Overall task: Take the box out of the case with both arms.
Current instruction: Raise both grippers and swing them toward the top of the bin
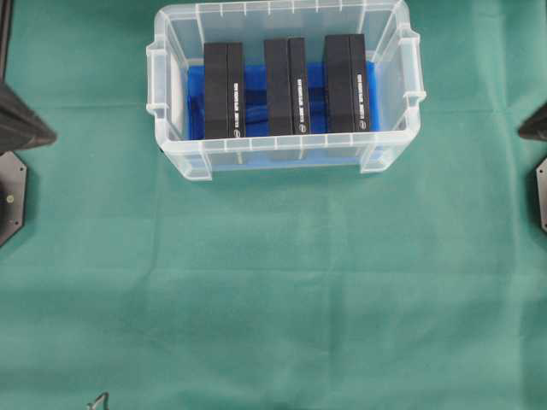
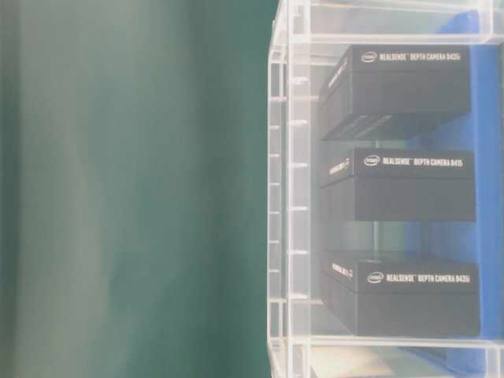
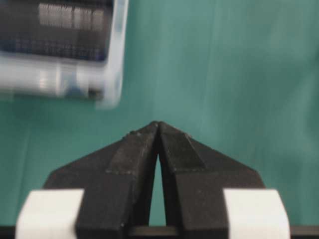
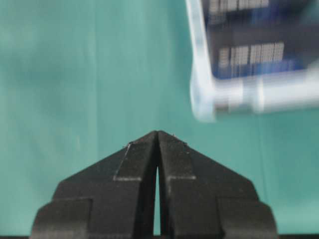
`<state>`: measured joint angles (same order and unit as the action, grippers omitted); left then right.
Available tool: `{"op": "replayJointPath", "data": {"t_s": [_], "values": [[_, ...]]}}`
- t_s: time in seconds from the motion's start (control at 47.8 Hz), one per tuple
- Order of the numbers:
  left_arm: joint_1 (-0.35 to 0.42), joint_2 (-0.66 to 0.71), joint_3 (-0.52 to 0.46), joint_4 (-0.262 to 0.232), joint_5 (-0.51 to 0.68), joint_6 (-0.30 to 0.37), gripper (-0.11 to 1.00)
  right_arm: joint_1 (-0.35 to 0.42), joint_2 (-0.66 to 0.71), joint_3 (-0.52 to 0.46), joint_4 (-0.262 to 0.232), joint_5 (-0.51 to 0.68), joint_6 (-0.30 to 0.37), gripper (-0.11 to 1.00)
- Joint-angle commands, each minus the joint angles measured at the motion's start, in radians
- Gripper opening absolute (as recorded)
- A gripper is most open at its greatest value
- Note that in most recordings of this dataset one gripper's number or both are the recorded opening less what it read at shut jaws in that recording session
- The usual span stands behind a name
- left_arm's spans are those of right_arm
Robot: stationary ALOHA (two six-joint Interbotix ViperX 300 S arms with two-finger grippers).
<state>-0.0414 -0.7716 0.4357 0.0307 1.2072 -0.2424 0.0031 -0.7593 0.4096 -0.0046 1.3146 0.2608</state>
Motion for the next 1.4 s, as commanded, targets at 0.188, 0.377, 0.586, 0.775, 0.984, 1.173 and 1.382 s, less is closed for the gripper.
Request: {"op": "replayJointPath", "data": {"t_s": [0.188, 0.377, 0.586, 0.775, 0.984, 1.173, 1.382], "values": [[-0.028, 0.043, -0.061, -0.002, 0.249, -0.054, 0.0, 0.0, 0.054, -0.038, 0.003, 0.249, 0.003, 0.0], [-0.028, 0.044, -0.063, -0.002, 0.256, -0.115, 0.0, -0.003, 0.063, -0.038, -0.008, 0.233, 0.034, 0.0], [-0.017, 0.052, -0.064, 0.006, 0.267, -0.48, 0.0, -0.025, 0.104, -0.038, -0.018, 0.247, 0.402, 0.0], [-0.011, 0.051, -0.064, 0.023, 0.293, -0.802, 0.0, -0.055, 0.132, -0.04, -0.046, 0.253, 0.853, 0.0], [-0.002, 0.112, -0.086, 0.018, 0.354, -1.187, 0.0, -0.057, 0.14, -0.04, -0.072, 0.255, 1.224, 0.0], [0.008, 0.141, -0.103, 0.018, 0.448, -1.25, 0.0, -0.057, 0.14, -0.041, -0.072, 0.256, 1.244, 0.0], [0.095, 0.146, -0.106, 0.018, 0.446, -1.243, 0.0, -0.069, 0.141, -0.041, -0.089, 0.256, 1.238, 0.0]]}}
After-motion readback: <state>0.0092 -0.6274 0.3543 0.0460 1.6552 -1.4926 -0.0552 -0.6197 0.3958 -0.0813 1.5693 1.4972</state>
